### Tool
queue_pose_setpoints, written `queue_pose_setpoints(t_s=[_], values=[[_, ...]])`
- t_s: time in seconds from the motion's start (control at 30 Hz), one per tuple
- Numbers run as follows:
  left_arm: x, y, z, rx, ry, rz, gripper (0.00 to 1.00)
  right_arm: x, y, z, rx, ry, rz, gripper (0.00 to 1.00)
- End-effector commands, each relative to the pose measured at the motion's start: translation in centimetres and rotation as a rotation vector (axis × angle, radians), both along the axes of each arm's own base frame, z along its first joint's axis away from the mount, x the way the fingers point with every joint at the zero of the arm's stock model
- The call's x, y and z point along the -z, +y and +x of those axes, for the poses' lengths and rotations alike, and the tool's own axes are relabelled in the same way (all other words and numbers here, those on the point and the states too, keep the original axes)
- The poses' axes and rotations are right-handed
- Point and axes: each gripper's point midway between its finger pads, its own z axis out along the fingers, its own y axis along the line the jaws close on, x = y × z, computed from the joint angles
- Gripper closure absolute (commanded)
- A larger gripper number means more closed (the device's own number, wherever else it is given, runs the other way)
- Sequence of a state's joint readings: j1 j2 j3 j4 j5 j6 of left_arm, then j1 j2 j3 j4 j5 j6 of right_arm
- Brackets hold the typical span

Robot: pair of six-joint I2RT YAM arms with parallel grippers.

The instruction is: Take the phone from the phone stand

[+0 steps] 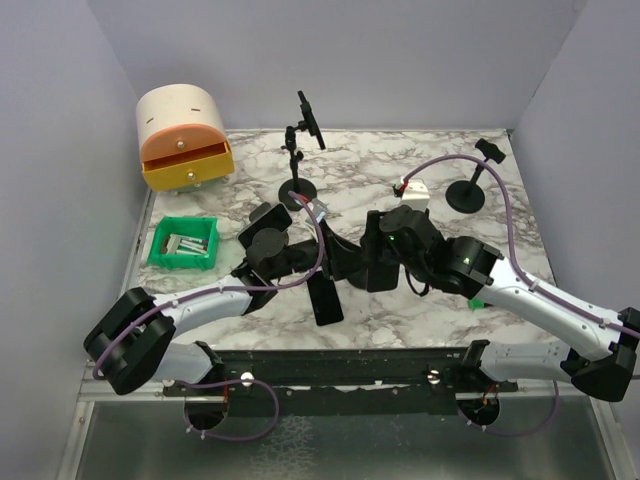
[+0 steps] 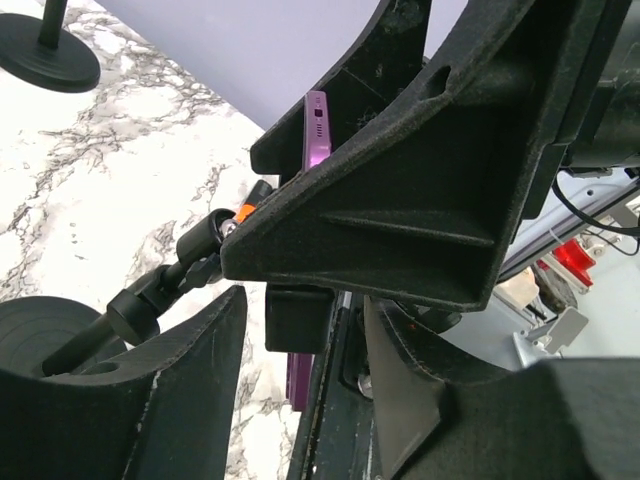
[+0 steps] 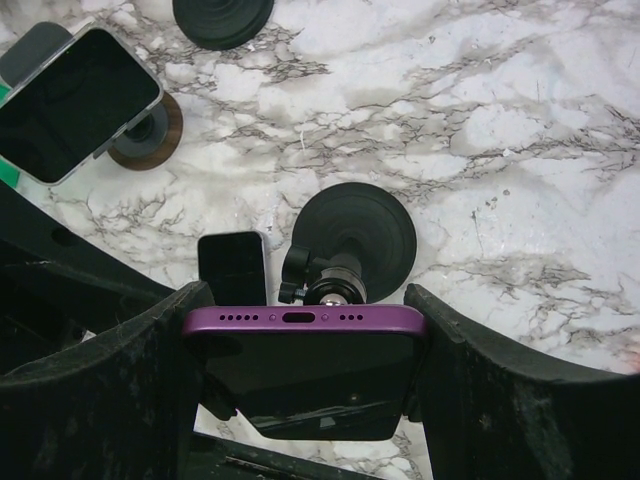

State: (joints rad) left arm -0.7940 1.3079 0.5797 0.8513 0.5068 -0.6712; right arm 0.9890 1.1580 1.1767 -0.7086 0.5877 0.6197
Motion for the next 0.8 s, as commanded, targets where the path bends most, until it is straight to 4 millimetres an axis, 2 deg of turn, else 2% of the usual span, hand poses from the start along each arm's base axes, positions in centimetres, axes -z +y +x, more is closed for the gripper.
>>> queue_pose_setpoints(t_s=[0.0,0.23,0.4,0.53,0.63,0.77], values=[[-0.5,0.3,-0.6,0.013,-0.008,-0.019,0.48,0.1,-0.5,-0.7,-0.03,0.005,-0.016,0.81],[0.0,-0.4,-1.4,0.08,0.023,-0.009,0.49,0.3,-0.4,-0.7,-0.034,0.001,0.002,0.93],[0.2,-0.6,-1.7,0.101,0.026,-0.002,0.43,-0.1,-0.3,-0.5,-0.02,-0.009,0.014,0.94],[0.4,-1.0,-2.0,0.112,0.025,0.003,0.43,-0.1,-0.2,-0.4,-0.017,-0.007,0.015,0.96],[0.5,-1.2,-1.8,0.105,0.024,0.005,0.5,0.0,-0.1,-0.4,-0.018,-0.003,0.015,0.99],[0.4,-1.2,-1.6,0.094,0.019,0.004,0.76,0.1,-0.2,-0.5,-0.016,0.0,0.013,1.0]])
